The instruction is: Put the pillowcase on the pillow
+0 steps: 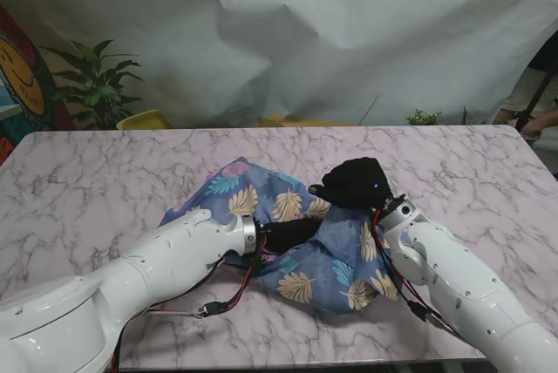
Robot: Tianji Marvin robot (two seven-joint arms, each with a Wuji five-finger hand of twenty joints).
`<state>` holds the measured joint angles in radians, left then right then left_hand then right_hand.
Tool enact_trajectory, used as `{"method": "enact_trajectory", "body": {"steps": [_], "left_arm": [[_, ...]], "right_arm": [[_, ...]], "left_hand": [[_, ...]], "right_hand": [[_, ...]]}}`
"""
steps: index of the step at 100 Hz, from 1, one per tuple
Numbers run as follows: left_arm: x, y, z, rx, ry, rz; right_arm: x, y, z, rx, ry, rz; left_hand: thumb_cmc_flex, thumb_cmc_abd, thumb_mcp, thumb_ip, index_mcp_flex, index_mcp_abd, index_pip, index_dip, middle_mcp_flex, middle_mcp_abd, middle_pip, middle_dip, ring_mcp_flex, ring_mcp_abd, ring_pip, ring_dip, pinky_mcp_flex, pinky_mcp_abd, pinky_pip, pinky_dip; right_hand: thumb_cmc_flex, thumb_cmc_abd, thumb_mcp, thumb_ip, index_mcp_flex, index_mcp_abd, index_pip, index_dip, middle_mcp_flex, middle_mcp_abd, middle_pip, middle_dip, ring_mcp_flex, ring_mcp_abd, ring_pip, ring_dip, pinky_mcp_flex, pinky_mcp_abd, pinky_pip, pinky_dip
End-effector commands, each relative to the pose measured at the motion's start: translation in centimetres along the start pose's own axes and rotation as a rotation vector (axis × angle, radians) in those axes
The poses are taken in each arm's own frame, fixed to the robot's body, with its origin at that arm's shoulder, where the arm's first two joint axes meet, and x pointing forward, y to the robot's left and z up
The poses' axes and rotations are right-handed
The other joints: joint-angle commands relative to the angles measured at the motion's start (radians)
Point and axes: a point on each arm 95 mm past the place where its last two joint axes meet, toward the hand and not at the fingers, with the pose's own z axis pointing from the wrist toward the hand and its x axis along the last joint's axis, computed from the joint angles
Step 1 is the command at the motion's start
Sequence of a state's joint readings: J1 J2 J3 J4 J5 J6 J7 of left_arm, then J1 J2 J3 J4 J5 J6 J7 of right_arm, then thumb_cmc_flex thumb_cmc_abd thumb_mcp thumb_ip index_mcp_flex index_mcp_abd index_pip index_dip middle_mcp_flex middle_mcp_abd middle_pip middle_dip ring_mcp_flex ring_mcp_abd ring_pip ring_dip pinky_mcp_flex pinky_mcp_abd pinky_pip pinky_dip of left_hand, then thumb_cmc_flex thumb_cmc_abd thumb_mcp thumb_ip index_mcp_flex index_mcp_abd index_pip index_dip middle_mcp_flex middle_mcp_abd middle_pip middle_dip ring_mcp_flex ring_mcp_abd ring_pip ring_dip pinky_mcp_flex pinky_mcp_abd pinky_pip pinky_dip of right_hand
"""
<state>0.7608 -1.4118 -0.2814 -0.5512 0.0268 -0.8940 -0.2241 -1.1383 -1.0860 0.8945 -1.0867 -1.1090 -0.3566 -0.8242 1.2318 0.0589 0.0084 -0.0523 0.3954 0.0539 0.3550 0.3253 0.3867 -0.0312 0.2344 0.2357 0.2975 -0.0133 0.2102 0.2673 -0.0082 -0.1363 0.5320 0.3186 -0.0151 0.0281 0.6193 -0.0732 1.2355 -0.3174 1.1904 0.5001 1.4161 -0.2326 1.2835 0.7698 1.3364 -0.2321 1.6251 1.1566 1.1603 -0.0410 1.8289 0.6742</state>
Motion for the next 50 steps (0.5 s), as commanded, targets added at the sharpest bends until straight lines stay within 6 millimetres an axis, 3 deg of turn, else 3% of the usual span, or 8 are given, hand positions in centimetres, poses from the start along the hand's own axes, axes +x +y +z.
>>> {"method": "enact_trajectory", "body": {"steps": [1, 19, 32, 39, 41, 50], "left_arm": [[-0.3, 3.2, 0.5, -0.102, -0.008, -0.013], [-0.5, 3.9, 1.4, -0.133, -0.005, -0.034], [-0.6, 4.0, 1.7, -0.144, -0.021, -0.026], [-0.8, 3.9, 1.6, -0.144, -0.034, -0.028], [-0.8, 3.8, 1.6, -0.145, -0.038, -0.029], [-1.1, 3.7, 1.3, -0.141, -0.053, -0.031]], "right_arm": [[0.7, 1.3, 2.3, -0.113, 0.017, 0.059], [4.0, 1.0, 2.3, -0.187, 0.065, 0.239], [5.3, 0.4, 1.0, -0.1, 0.068, 0.357], [5.3, 0.2, -0.2, 0.019, 0.057, 0.391], [5.3, 0.2, -0.5, 0.055, 0.053, 0.394], [4.9, 0.2, -2.5, 0.258, 0.022, 0.435]], "left_hand": [[0.059, -0.032, -0.004, -0.023, 0.039, -0.009, 0.059, 0.022, 0.047, 0.014, 0.053, 0.029, 0.06, 0.043, 0.098, 0.029, 0.045, -0.019, 0.157, 0.034], [0.059, -0.022, -0.014, -0.021, 0.026, -0.006, 0.054, 0.018, 0.032, 0.012, 0.051, 0.029, 0.048, 0.041, 0.097, 0.027, 0.039, -0.023, 0.155, 0.031], [0.058, -0.007, -0.027, -0.02, 0.008, -0.001, 0.045, 0.013, 0.009, 0.012, 0.047, 0.027, 0.032, 0.044, 0.096, 0.026, 0.032, -0.023, 0.151, 0.028], [0.057, -0.001, -0.033, -0.018, 0.002, 0.001, 0.041, 0.012, 0.003, 0.014, 0.046, 0.027, 0.029, 0.045, 0.097, 0.027, 0.032, -0.024, 0.15, 0.028], [0.058, 0.0, -0.034, -0.018, 0.001, 0.002, 0.04, 0.011, 0.002, 0.012, 0.047, 0.027, 0.027, 0.044, 0.097, 0.027, 0.031, -0.024, 0.15, 0.027], [0.059, -0.001, -0.037, -0.016, 0.005, 0.001, 0.041, 0.012, 0.004, 0.013, 0.049, 0.027, 0.029, 0.043, 0.099, 0.027, 0.033, -0.024, 0.151, 0.027]], "right_hand": [[-0.049, -0.005, 0.037, -0.023, 0.082, 0.087, 0.043, -0.015, 0.034, 0.09, 0.242, 0.058, -0.011, -0.115, 0.155, 0.061, 0.041, -0.079, 0.161, -0.001], [-0.068, -0.002, 0.048, -0.028, 0.08, 0.084, 0.036, -0.021, 0.033, 0.092, 0.238, 0.056, -0.01, -0.113, 0.154, 0.059, 0.04, -0.077, 0.154, -0.002], [-0.077, 0.015, 0.02, -0.03, 0.075, 0.086, -0.026, -0.054, 0.035, 0.109, 0.184, 0.031, -0.01, -0.084, 0.151, 0.024, 0.026, -0.04, 0.07, -0.045], [-0.071, 0.031, -0.023, -0.028, 0.061, 0.079, -0.126, -0.098, 0.037, 0.12, 0.084, -0.019, -0.009, -0.061, 0.136, -0.08, 0.005, 0.013, -0.033, -0.114], [-0.067, 0.036, -0.041, -0.026, 0.037, 0.074, -0.161, -0.097, 0.037, 0.122, 0.031, -0.046, -0.01, -0.054, 0.115, -0.143, -0.006, 0.035, -0.081, -0.145], [-0.043, 0.035, -0.088, -0.019, -0.109, 0.055, -0.239, -0.079, 0.039, 0.132, -0.224, -0.165, -0.008, 0.003, -0.089, -0.285, -0.07, 0.135, -0.305, -0.254]]}}
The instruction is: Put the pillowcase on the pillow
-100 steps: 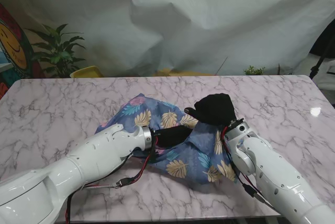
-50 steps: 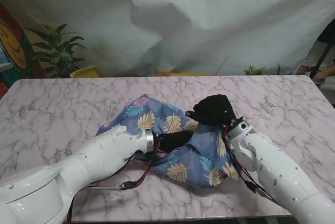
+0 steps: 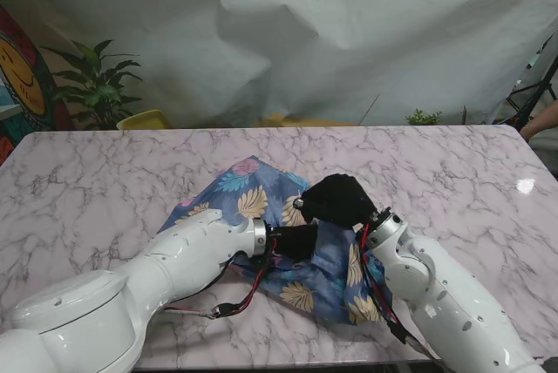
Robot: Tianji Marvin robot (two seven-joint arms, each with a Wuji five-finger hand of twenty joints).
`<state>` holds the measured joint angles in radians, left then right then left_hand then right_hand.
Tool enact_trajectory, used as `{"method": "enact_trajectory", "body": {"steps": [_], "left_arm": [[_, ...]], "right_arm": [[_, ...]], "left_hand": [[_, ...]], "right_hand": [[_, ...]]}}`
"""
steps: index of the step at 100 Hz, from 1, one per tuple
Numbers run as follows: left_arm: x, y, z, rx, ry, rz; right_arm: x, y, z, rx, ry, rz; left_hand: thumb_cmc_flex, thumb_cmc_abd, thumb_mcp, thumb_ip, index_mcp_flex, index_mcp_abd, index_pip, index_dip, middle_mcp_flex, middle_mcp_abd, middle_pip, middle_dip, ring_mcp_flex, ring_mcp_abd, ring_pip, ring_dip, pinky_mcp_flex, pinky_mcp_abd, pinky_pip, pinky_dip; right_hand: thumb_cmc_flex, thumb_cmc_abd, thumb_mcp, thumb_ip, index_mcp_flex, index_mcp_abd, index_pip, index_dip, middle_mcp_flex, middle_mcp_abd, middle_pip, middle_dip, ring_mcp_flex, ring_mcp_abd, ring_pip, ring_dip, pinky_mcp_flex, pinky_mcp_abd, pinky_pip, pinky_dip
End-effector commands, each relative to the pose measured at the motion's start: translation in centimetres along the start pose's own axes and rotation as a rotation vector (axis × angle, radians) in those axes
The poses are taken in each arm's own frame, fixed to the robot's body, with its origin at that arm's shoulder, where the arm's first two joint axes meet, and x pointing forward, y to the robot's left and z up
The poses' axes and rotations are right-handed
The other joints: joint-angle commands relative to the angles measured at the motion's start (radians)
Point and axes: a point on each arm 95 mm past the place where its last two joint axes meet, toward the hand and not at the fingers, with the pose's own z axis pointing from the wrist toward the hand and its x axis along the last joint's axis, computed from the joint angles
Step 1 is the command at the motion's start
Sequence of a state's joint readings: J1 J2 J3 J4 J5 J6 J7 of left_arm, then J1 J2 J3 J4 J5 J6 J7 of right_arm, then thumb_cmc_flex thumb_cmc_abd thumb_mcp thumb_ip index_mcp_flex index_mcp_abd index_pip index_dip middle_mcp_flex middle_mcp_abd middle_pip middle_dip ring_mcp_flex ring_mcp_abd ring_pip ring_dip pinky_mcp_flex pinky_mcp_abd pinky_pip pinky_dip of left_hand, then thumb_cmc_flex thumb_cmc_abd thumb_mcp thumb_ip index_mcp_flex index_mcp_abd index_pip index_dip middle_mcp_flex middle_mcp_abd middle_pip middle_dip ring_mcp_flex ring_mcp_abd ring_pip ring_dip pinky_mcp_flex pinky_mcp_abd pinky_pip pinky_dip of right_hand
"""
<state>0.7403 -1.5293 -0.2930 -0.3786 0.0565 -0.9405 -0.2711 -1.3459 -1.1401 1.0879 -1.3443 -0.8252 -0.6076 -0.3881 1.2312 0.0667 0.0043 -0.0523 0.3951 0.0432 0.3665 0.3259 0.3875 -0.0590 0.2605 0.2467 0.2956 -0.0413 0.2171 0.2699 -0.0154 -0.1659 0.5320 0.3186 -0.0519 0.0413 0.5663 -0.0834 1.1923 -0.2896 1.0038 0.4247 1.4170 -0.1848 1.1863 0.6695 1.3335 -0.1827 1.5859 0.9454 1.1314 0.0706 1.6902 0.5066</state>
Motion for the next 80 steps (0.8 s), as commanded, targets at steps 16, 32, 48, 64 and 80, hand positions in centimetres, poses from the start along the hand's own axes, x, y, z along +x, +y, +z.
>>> {"method": "enact_trajectory", "body": {"steps": [16, 32, 48, 64, 80], "left_arm": [[-1.2, 3.1, -0.9, -0.089, -0.061, -0.034], [-1.4, 3.3, -1.1, -0.101, -0.066, -0.035], [-1.5, 3.5, -1.2, -0.117, -0.067, -0.028], [-1.4, 3.6, -1.2, -0.121, -0.064, -0.03], [-1.3, 3.7, -1.0, -0.12, -0.056, -0.028]], "right_arm": [[-0.7, -0.3, -4.9, 0.442, -0.176, 0.025], [-0.3, 1.1, -5.8, 0.511, -0.233, -0.005], [0.1, 3.2, -5.4, 0.488, -0.267, -0.151], [-0.2, 4.5, -4.6, 0.412, -0.302, -0.261], [-1.3, 5.2, -3.2, 0.382, -0.317, -0.351]], "left_hand": [[0.06, -0.01, -0.034, -0.016, 0.007, 0.01, 0.03, 0.013, 0.005, 0.039, 0.024, 0.016, 0.031, 0.07, 0.092, 0.024, 0.038, 0.004, 0.15, 0.026], [0.06, -0.011, -0.034, -0.016, 0.008, 0.009, 0.03, 0.014, 0.006, 0.04, 0.024, 0.016, 0.032, 0.07, 0.092, 0.024, 0.038, 0.004, 0.149, 0.024], [0.06, -0.013, -0.031, -0.015, 0.009, 0.01, 0.031, 0.016, 0.008, 0.04, 0.024, 0.015, 0.034, 0.071, 0.093, 0.025, 0.039, 0.004, 0.15, 0.024], [0.06, -0.015, -0.031, -0.016, 0.013, 0.009, 0.034, 0.017, 0.011, 0.04, 0.025, 0.015, 0.038, 0.07, 0.093, 0.025, 0.041, 0.004, 0.151, 0.025], [0.06, -0.016, -0.029, -0.016, 0.013, 0.009, 0.034, 0.018, 0.012, 0.04, 0.025, 0.015, 0.038, 0.07, 0.093, 0.026, 0.04, 0.003, 0.152, 0.025]], "right_hand": [[0.093, -0.037, -0.023, 0.019, -0.43, -0.001, -0.179, 0.021, -0.335, 0.082, -0.589, -0.199, -0.129, 0.068, -0.938, -0.412, -0.552, 0.142, -0.619, -0.04], [0.081, -0.095, -0.092, 0.01, -0.687, 0.005, -0.321, -0.065, -0.663, 0.076, -0.737, -0.305, -0.563, 0.194, -1.387, -0.592, -0.945, 0.117, -0.813, -0.085], [0.065, -0.112, -0.13, 0.001, -0.885, 0.032, -0.416, -0.105, -0.921, 0.086, -0.772, -0.337, -0.81, 0.19, -1.467, -0.679, -1.095, 0.086, -0.917, -0.16], [0.117, -0.093, -0.156, 0.008, -0.988, 0.081, -0.46, -0.121, -1.042, 0.087, -0.738, -0.364, -0.933, 0.149, -1.463, -0.721, -1.155, 0.048, -0.97, -0.216], [0.321, -0.106, -0.162, 0.042, -1.013, 0.1, -0.457, -0.125, -1.045, 0.053, -0.687, -0.384, -0.96, 0.09, -1.387, -0.744, -1.162, 0.02, -0.938, -0.257]]}}
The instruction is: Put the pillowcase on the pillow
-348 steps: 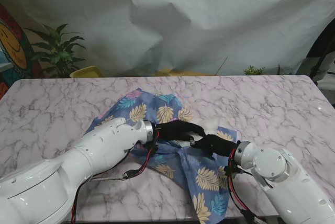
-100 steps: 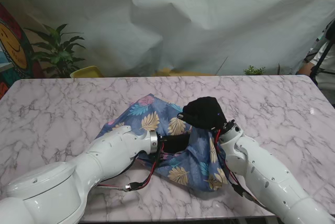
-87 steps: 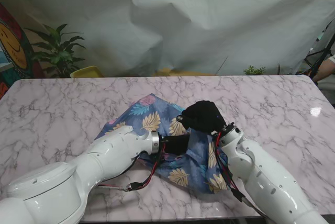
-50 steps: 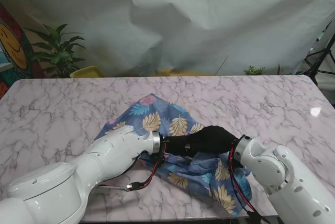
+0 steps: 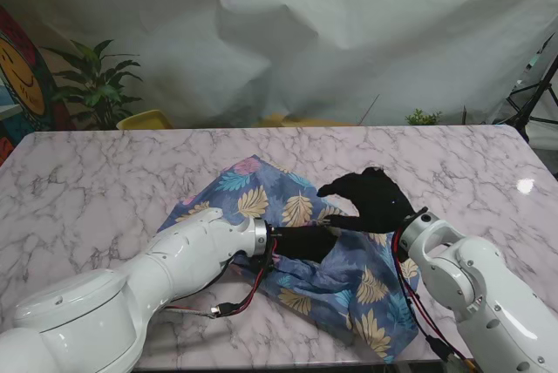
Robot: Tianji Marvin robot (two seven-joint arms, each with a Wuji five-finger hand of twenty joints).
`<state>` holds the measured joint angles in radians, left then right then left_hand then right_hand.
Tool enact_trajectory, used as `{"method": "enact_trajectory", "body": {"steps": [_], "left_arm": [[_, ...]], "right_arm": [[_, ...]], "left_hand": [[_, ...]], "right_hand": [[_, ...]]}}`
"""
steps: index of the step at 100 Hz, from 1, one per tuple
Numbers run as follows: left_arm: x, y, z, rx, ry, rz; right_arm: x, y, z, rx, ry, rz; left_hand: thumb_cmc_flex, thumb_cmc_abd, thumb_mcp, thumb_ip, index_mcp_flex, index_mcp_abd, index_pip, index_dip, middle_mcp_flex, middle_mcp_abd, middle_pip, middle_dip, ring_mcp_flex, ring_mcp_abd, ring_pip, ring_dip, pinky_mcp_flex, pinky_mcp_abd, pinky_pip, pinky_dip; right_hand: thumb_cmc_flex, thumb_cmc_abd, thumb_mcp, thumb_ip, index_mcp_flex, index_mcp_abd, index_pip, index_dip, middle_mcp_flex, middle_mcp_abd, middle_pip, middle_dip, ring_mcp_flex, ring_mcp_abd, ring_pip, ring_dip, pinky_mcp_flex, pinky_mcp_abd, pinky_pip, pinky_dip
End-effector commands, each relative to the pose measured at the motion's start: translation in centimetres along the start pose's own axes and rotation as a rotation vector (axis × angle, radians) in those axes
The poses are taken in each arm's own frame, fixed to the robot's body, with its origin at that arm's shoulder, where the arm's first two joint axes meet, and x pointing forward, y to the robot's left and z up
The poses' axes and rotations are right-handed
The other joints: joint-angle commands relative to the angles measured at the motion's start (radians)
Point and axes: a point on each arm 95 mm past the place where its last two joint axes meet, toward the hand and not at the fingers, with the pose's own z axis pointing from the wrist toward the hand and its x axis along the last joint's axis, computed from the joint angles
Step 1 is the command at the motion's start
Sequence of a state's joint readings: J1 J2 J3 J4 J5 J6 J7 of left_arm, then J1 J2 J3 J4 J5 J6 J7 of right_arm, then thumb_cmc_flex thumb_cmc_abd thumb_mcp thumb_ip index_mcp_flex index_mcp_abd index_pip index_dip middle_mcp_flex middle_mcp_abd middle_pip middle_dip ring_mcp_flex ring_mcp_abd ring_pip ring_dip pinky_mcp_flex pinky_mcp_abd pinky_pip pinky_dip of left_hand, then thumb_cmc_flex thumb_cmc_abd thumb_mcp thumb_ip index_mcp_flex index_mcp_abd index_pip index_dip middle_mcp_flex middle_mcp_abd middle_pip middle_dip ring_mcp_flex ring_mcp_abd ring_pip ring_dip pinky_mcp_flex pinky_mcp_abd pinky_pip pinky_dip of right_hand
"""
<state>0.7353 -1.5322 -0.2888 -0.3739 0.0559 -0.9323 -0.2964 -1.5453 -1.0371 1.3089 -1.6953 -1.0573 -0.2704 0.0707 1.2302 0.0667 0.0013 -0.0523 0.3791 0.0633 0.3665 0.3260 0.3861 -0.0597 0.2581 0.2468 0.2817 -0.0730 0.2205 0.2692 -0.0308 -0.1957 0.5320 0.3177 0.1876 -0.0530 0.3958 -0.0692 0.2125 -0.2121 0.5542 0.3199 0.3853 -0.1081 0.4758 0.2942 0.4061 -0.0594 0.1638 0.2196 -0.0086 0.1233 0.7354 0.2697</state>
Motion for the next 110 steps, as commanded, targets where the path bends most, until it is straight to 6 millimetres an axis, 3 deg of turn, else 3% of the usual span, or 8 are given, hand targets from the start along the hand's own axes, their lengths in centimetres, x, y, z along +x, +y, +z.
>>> {"method": "enact_trajectory", "body": {"steps": [1, 10, 17, 37, 56, 73, 99, 110], "left_arm": [[-1.2, 3.7, -1.0, -0.092, -0.045, -0.03], [-1.2, 3.7, -1.0, -0.09, -0.044, -0.021], [-1.2, 3.8, -1.1, -0.09, -0.044, -0.018], [-1.3, 3.7, -1.3, -0.089, -0.053, -0.012], [-1.3, 3.6, -1.4, -0.095, -0.06, -0.011], [-1.3, 3.6, -1.3, -0.096, -0.06, -0.006], [-1.2, 3.6, -1.2, -0.098, -0.058, 0.0], [-1.1, 3.6, -1.2, -0.098, -0.056, 0.001]], "right_arm": [[-0.6, 0.6, 0.9, 0.012, -0.013, 0.019], [-1.1, 0.7, 1.4, 0.096, -0.006, -0.01], [-1.5, 0.3, 1.5, 0.156, 0.007, -0.018], [-1.7, -1.0, 0.8, 0.297, 0.059, -0.051], [-2.0, -1.7, -0.7, 0.369, 0.057, -0.105], [-2.0, -2.1, -1.6, 0.453, 0.059, -0.141], [-2.1, -1.6, -2.8, 0.578, -0.02, -0.147], [-2.3, -1.2, -3.3, 0.583, -0.048, -0.202]], "left_hand": [[0.061, -0.016, -0.026, -0.016, 0.029, -0.011, 0.034, 0.018, 0.014, 0.04, 0.027, 0.015, 0.052, 0.103, 0.089, 0.026, 0.055, 0.033, 0.152, 0.026], [0.06, -0.015, -0.027, -0.017, 0.029, -0.012, 0.034, 0.018, 0.015, 0.041, 0.028, 0.016, 0.053, 0.102, 0.09, 0.027, 0.056, 0.033, 0.153, 0.026], [0.06, -0.016, -0.029, -0.017, 0.03, -0.012, 0.035, 0.018, 0.015, 0.041, 0.028, 0.016, 0.053, 0.103, 0.09, 0.027, 0.056, 0.033, 0.154, 0.026], [0.061, -0.014, -0.03, -0.017, 0.029, -0.01, 0.034, 0.018, 0.015, 0.042, 0.027, 0.016, 0.052, 0.103, 0.09, 0.027, 0.054, 0.032, 0.153, 0.025], [0.061, -0.013, -0.033, -0.018, 0.029, -0.011, 0.033, 0.017, 0.015, 0.043, 0.027, 0.016, 0.054, 0.103, 0.09, 0.028, 0.056, 0.033, 0.153, 0.025], [0.059, -0.012, -0.036, -0.017, 0.028, -0.011, 0.033, 0.018, 0.015, 0.043, 0.027, 0.016, 0.055, 0.104, 0.091, 0.028, 0.056, 0.034, 0.154, 0.026], [0.059, -0.011, -0.037, -0.017, 0.028, -0.009, 0.032, 0.018, 0.015, 0.044, 0.027, 0.016, 0.056, 0.105, 0.092, 0.029, 0.058, 0.035, 0.157, 0.027], [0.058, -0.011, -0.038, -0.017, 0.029, -0.011, 0.032, 0.018, 0.016, 0.045, 0.027, 0.016, 0.056, 0.106, 0.092, 0.029, 0.059, 0.036, 0.158, 0.027]], "right_hand": [[0.087, -0.02, 0.036, 0.03, -0.036, 0.021, 0.001, -0.021, -0.013, -0.027, 0.023, -0.01, -0.039, -0.035, 0.049, -0.02, -0.027, -0.034, 0.031, -0.029], [-0.008, -0.117, 0.466, 0.009, -0.029, 0.002, 0.032, -0.042, 0.033, -0.054, 0.028, -0.009, -0.007, -0.04, 0.066, -0.022, -0.022, -0.033, 0.084, -0.093], [-0.023, -0.174, 0.601, -0.009, -0.011, -0.025, 0.059, -0.047, 0.068, -0.073, 0.031, -0.007, 0.02, -0.045, 0.07, -0.02, -0.013, -0.028, 0.1, -0.098], [0.209, -0.546, 1.079, -0.073, 0.046, -0.111, 0.156, -0.072, 0.132, -0.135, 0.035, -0.001, 0.087, -0.096, 0.069, -0.02, 0.05, -0.05, 0.124, -0.083], [0.553, -0.59, 1.044, -0.06, 0.155, -0.257, 0.213, -0.044, 0.15, -0.144, 0.044, 0.005, 0.112, -0.121, 0.075, -0.016, 0.079, -0.062, 0.138, -0.067], [0.614, -0.564, 1.02, -0.05, 0.273, -0.29, 0.2, -0.04, 0.126, -0.105, 0.052, 0.009, 0.091, -0.117, 0.078, -0.012, 0.072, -0.065, 0.135, -0.065], [0.179, -0.585, 1.147, -0.048, 0.123, -0.107, 0.147, -0.057, -0.046, 0.0, 0.061, 0.004, -0.063, -0.063, 0.08, -0.012, -0.029, -0.03, 0.082, -0.103], [0.079, -0.567, 1.038, -0.067, 0.189, -0.138, 0.204, -0.023, -0.007, -0.003, 0.087, 0.011, -0.027, -0.072, 0.099, -0.004, -0.003, -0.035, 0.102, -0.102]]}}
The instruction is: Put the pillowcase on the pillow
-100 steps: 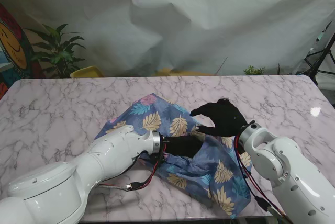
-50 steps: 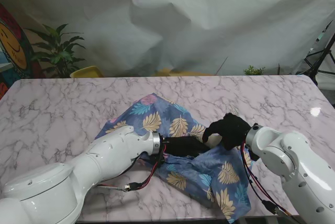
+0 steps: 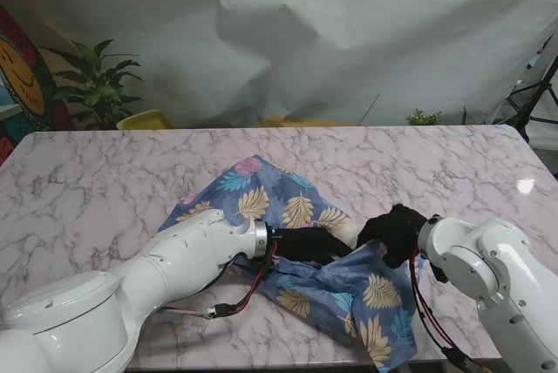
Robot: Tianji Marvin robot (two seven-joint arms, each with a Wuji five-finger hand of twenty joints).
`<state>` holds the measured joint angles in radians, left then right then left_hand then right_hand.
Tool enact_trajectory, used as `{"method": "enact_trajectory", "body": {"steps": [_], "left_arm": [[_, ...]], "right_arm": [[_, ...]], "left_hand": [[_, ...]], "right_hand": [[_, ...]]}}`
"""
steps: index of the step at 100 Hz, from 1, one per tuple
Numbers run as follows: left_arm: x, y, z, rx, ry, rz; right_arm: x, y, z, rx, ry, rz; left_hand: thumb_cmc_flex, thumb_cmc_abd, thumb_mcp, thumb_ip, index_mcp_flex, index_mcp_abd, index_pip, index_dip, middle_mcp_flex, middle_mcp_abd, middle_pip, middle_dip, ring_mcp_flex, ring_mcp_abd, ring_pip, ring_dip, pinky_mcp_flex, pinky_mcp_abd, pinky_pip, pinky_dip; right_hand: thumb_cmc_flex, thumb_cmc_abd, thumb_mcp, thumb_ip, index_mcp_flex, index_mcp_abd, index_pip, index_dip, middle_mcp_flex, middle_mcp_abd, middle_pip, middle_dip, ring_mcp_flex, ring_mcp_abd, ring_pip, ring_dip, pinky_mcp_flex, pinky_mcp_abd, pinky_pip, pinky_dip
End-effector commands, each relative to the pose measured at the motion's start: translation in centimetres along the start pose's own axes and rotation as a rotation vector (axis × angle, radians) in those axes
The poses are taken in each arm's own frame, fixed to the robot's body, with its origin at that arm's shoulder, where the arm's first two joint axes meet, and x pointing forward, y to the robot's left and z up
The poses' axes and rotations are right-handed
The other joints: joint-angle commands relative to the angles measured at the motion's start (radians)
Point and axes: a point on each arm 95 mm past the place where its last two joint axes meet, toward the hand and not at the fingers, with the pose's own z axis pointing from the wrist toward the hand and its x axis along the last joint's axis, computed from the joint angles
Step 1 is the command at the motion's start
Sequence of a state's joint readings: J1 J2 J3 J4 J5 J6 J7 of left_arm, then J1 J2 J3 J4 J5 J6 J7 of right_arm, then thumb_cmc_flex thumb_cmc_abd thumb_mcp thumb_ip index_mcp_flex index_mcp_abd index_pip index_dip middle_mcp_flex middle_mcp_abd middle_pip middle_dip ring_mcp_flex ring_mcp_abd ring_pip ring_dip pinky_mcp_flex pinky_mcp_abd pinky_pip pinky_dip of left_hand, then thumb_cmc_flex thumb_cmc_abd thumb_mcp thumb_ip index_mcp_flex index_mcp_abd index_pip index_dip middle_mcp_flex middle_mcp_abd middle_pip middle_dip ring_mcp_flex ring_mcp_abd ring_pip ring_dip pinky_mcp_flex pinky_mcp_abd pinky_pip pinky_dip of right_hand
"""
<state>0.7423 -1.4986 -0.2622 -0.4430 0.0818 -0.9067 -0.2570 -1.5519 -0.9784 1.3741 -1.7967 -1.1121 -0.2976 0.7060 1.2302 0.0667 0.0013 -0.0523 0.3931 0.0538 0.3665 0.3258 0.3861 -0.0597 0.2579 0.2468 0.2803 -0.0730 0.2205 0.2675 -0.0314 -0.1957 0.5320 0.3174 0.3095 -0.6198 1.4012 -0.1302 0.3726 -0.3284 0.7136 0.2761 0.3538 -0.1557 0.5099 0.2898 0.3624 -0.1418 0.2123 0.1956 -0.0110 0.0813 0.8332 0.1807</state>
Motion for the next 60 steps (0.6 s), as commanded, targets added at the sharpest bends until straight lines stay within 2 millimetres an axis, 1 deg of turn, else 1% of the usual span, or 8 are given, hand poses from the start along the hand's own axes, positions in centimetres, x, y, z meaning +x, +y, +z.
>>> {"method": "enact_trajectory", "body": {"steps": [1, 6, 10, 13, 20, 32, 46, 60], "left_arm": [[-1.4, 3.4, -1.2, -0.093, -0.057, -0.027], [-1.4, 3.4, -1.2, -0.093, -0.057, -0.028], [-1.4, 3.4, -1.2, -0.093, -0.057, -0.029], [-1.4, 3.4, -1.1, -0.094, -0.057, -0.029], [-1.3, 3.5, -1.1, -0.094, -0.055, -0.028], [-1.3, 3.5, -1.1, -0.095, -0.053, -0.027], [-1.2, 3.5, -1.0, -0.097, -0.051, -0.027], [-1.1, 3.5, -1.0, -0.094, -0.047, -0.024]], "right_arm": [[-0.3, -0.3, -0.4, 0.008, -0.031, -0.058], [-0.3, -0.4, -0.5, 0.009, -0.048, -0.08], [-0.4, -0.4, -0.5, 0.013, -0.064, -0.104], [-0.5, -0.4, -0.5, 0.003, -0.077, -0.135], [-0.7, -0.3, -0.5, -0.032, -0.094, -0.193], [-0.9, 0.0, -0.3, -0.154, -0.155, -0.277], [-1.2, 1.1, 0.0, -0.39, -0.264, -0.367], [-0.8, 2.8, 0.9, -0.64, -0.311, -0.365]], "left_hand": [[0.059, -0.011, -0.038, -0.017, 0.015, -0.001, 0.032, 0.019, 0.016, 0.045, 0.027, 0.016, 0.058, 0.106, 0.092, 0.031, 0.06, 0.036, 0.158, 0.028], [0.059, -0.011, -0.038, -0.017, 0.015, -0.002, 0.032, 0.019, 0.017, 0.044, 0.027, 0.016, 0.059, 0.105, 0.092, 0.031, 0.06, 0.036, 0.158, 0.028], [0.059, -0.011, -0.037, -0.017, 0.015, -0.002, 0.032, 0.019, 0.015, 0.044, 0.027, 0.015, 0.059, 0.106, 0.092, 0.031, 0.06, 0.036, 0.159, 0.028], [0.059, -0.011, -0.037, -0.017, 0.014, -0.002, 0.031, 0.019, 0.016, 0.044, 0.027, 0.015, 0.059, 0.105, 0.092, 0.031, 0.059, 0.036, 0.159, 0.028], [0.059, -0.012, -0.038, -0.017, 0.016, -0.001, 0.032, 0.019, 0.017, 0.044, 0.027, 0.016, 0.059, 0.105, 0.092, 0.031, 0.059, 0.036, 0.159, 0.028], [0.059, -0.012, -0.038, -0.017, 0.016, -0.002, 0.033, 0.02, 0.017, 0.045, 0.027, 0.016, 0.059, 0.105, 0.092, 0.031, 0.059, 0.035, 0.159, 0.028], [0.057, -0.013, -0.038, -0.017, 0.018, -0.003, 0.034, 0.021, 0.018, 0.044, 0.028, 0.016, 0.06, 0.105, 0.093, 0.031, 0.06, 0.035, 0.16, 0.028], [0.054, -0.011, -0.039, -0.017, 0.015, -0.002, 0.032, 0.02, 0.017, 0.045, 0.027, 0.015, 0.058, 0.105, 0.092, 0.031, 0.058, 0.035, 0.159, 0.028]], "right_hand": [[-0.044, -0.004, 0.028, -0.008, 0.042, -0.031, 0.056, 0.029, 0.034, 0.044, 0.056, 0.016, 0.022, 0.009, 0.053, 0.021, 0.004, 0.006, 0.007, -0.011], [-0.048, -0.011, -0.019, -0.02, 0.123, -0.09, 0.133, 0.09, 0.076, 0.038, 0.062, 0.019, 0.05, 0.003, 0.058, 0.024, 0.022, -0.002, 0.017, -0.005], [-0.02, -0.072, -0.105, -0.184, 0.18, -0.212, 0.279, 0.038, 0.118, 0.023, 0.069, 0.027, 0.08, -0.005, 0.064, 0.029, 0.044, -0.01, 0.029, 0.009], [-0.003, -0.084, -0.163, -0.226, 0.233, -0.315, 0.369, 0.032, 0.162, 0.007, 0.077, 0.03, 0.116, -0.014, 0.074, 0.033, 0.072, -0.019, 0.044, 0.019], [0.039, -0.093, -0.177, -0.234, 0.352, -0.369, 0.395, 0.099, 0.258, -0.023, 0.077, 0.03, 0.201, -0.027, 0.08, 0.034, 0.133, -0.034, 0.069, 0.036], [0.062, -0.129, -0.144, -0.231, 0.357, -0.37, 0.41, 0.146, 0.44, -0.078, 0.112, 0.043, 0.389, 0.006, 0.096, 0.033, 0.229, -0.03, 0.1, 0.055], [0.092, -0.196, -0.085, -0.241, 0.352, -0.37, 0.533, 0.042, 0.807, -0.117, 0.061, 0.15, 0.722, -0.018, 0.18, 0.129, 0.397, -0.031, 0.192, 0.101], [0.106, -0.212, -0.047, -0.242, 0.363, -0.356, 0.573, 0.011, 0.951, -0.117, 0.117, 0.222, 0.911, -0.072, 0.313, 0.253, 0.523, -0.047, 0.274, 0.124]]}}
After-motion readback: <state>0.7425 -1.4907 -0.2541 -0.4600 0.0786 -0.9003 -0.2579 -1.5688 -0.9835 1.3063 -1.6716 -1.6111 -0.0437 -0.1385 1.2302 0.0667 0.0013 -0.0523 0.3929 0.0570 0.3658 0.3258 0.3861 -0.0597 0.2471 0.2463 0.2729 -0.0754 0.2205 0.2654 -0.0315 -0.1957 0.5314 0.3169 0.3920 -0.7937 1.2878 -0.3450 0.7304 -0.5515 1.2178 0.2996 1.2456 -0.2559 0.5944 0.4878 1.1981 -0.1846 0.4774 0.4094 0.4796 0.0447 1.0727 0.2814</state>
